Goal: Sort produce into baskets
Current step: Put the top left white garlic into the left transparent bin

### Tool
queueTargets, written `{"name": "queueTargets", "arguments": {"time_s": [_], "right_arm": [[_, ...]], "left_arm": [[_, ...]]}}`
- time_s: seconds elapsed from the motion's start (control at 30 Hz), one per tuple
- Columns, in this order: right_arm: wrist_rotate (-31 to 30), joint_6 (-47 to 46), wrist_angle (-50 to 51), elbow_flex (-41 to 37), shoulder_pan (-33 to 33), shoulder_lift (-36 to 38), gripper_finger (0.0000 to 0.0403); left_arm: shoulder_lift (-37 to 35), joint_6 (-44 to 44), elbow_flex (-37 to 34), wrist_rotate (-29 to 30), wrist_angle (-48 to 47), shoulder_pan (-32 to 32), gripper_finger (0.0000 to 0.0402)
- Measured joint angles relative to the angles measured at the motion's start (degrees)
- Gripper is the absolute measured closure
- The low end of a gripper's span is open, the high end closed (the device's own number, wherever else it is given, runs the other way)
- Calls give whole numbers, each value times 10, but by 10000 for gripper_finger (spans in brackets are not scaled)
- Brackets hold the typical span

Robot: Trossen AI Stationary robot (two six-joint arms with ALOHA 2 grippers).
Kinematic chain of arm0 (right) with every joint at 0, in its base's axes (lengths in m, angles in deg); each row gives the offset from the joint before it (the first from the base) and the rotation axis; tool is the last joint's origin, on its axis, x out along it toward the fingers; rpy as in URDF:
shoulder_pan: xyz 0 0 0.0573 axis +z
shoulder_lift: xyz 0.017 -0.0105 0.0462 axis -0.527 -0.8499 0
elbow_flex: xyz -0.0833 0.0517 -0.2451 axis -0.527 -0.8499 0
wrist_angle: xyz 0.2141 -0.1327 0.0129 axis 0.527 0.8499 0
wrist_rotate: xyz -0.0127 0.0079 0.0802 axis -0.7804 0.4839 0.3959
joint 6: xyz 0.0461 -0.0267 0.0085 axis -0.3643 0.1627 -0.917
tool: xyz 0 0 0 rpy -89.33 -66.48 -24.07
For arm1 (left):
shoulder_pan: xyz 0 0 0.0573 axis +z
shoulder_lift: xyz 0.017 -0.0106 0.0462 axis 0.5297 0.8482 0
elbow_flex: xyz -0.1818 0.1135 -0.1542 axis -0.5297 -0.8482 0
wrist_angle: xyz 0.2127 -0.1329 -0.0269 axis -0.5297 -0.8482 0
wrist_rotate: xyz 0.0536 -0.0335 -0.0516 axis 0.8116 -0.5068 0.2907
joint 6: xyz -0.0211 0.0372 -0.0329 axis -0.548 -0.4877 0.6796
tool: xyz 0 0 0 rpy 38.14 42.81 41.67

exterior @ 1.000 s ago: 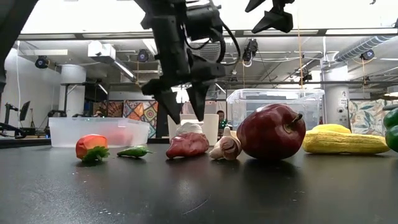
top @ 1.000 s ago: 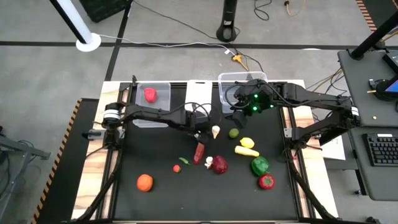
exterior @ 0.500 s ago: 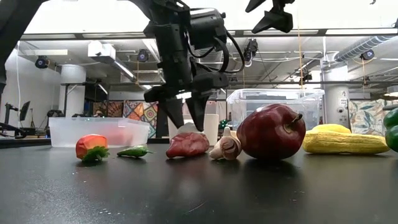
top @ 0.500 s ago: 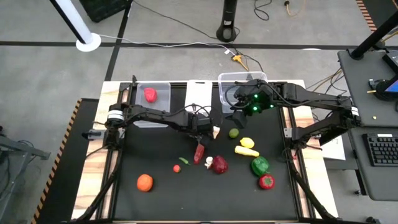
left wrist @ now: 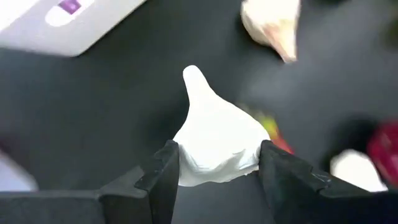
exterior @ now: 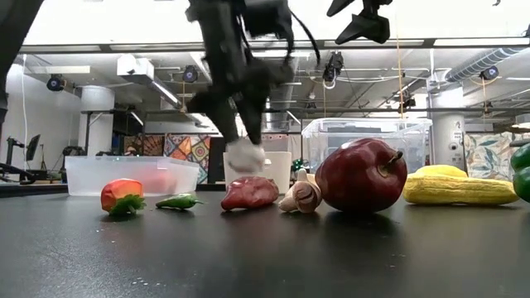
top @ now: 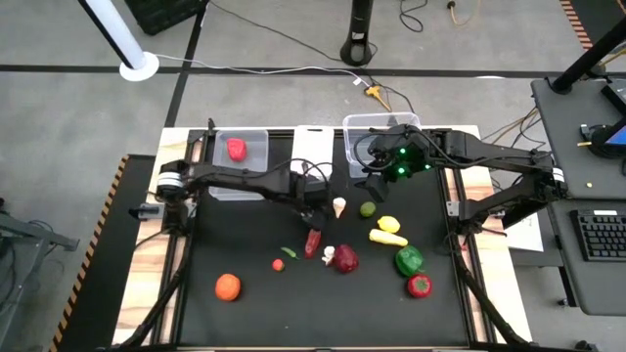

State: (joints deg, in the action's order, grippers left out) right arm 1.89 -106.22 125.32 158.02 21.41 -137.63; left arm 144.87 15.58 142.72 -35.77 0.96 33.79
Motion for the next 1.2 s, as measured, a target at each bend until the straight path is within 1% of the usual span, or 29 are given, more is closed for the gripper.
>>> {"name": "queueTargets", "arguments": {"time_s": [0.13,0.2,0.33,0.37,0.43,0.5,0.6,0.7,0.77,0.83,0.97,1.07,1.2], "right_arm": [[0,0,0,0,0,0,128],[-2,0,-1,0,0,0,128],[-5,-2,-1,0,0,0,128],[-5,-4,-1,0,0,0,128],[-5,-4,-1,0,0,0,128],[-5,-5,-1,0,0,0,128],[-5,-9,-1,0,0,0,128],[-6,-15,-1,0,0,0,128],[-6,-21,-1,0,0,0,128],[-6,-29,-1,0,0,0,128],[-5,-47,-1,0,0,0,128],[-1,-51,-1,0,0,0,128],[0,-56,0,0,3,0,128]], "left_arm": [[-60,-13,13,2,-82,-3,221],[-95,-16,11,25,-129,8,221],[-161,-17,-5,80,-222,51,221],[-178,-21,-9,86,-237,64,221],[-213,-43,-26,79,-259,98,222],[-249,-64,-57,60,-263,138,222],[-305,-76,-121,50,-258,204,222],[-353,-82,-200,28,-249,268,225],[-378,-82,-250,20,-231,296,228],[-400,-87,-291,20,-213,312,231],[-422,-94,-345,5,-161,321,231],[-425,-96,-363,5,-146,321,232],[-417,-110,-366,7,-134,321,231]]}}
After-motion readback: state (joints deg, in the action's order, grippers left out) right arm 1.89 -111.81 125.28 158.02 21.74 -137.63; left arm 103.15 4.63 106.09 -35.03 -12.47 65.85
